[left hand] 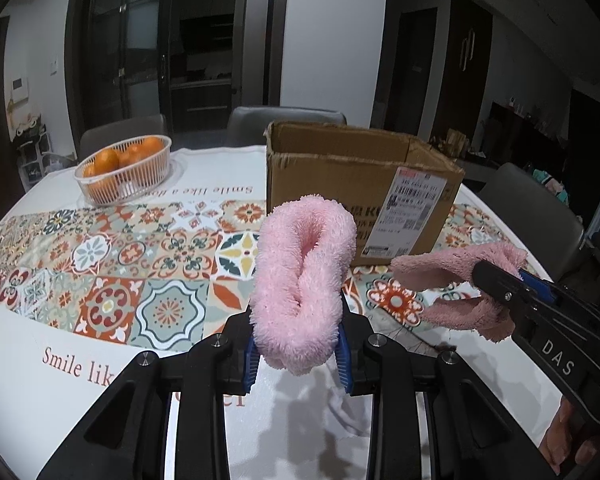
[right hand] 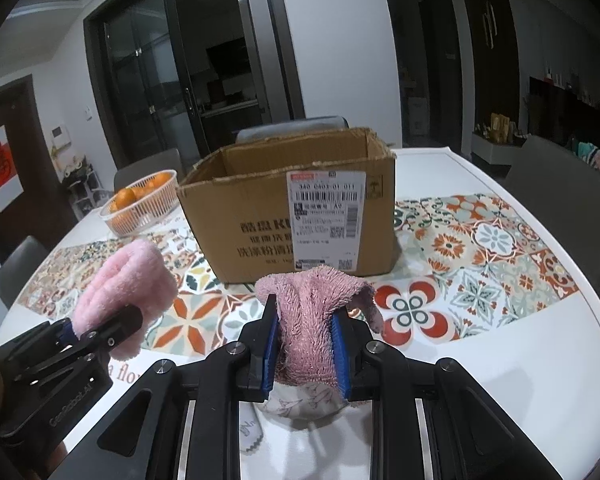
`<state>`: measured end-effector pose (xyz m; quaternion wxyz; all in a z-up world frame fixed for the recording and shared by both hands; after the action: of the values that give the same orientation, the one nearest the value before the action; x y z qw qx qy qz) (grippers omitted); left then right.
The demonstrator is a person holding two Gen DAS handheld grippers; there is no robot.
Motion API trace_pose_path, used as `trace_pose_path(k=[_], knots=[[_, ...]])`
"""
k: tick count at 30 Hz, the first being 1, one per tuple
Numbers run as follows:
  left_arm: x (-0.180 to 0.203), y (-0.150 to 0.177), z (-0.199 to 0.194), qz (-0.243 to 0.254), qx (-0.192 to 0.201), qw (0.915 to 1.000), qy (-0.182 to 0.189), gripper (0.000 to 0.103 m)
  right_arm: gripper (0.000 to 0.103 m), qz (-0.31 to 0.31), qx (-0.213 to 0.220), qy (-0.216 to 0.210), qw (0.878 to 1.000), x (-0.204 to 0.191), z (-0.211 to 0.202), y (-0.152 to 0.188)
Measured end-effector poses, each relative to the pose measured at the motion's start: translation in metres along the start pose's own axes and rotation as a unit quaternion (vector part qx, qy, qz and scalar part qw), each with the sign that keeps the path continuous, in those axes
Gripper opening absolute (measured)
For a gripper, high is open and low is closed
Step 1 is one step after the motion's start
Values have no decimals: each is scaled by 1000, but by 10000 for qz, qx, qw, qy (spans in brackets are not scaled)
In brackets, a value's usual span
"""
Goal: Organize soft objects
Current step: 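Lift and carry the slipper with the left gripper while the right carries the towel to the box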
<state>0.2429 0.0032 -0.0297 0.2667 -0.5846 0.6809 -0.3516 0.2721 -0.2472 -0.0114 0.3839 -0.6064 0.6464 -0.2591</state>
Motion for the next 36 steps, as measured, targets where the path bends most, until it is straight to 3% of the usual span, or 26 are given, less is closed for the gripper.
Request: trace_pose_path(k=[23, 36], knots=[[14, -62, -36, 195, 862, 9960, 134, 31, 25, -161, 721, -130, 9972, -11, -39, -46], [16, -94, -41, 230, 1152, 9929, 172, 31, 25, -229, 1076, -158, 9938, -14, -48, -79]])
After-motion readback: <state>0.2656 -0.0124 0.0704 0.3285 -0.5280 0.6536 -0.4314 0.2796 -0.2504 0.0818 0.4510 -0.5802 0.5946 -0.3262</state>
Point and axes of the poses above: each gripper's, at about its wrist camera, not at the fingertips, and z roughly the way its jaws point, x to its right, y to its underside, the point moved 4 cm from there along z, roughly the way its jaws point, and after that the axes turned 2 degrees about z, right-handed, at the moved point
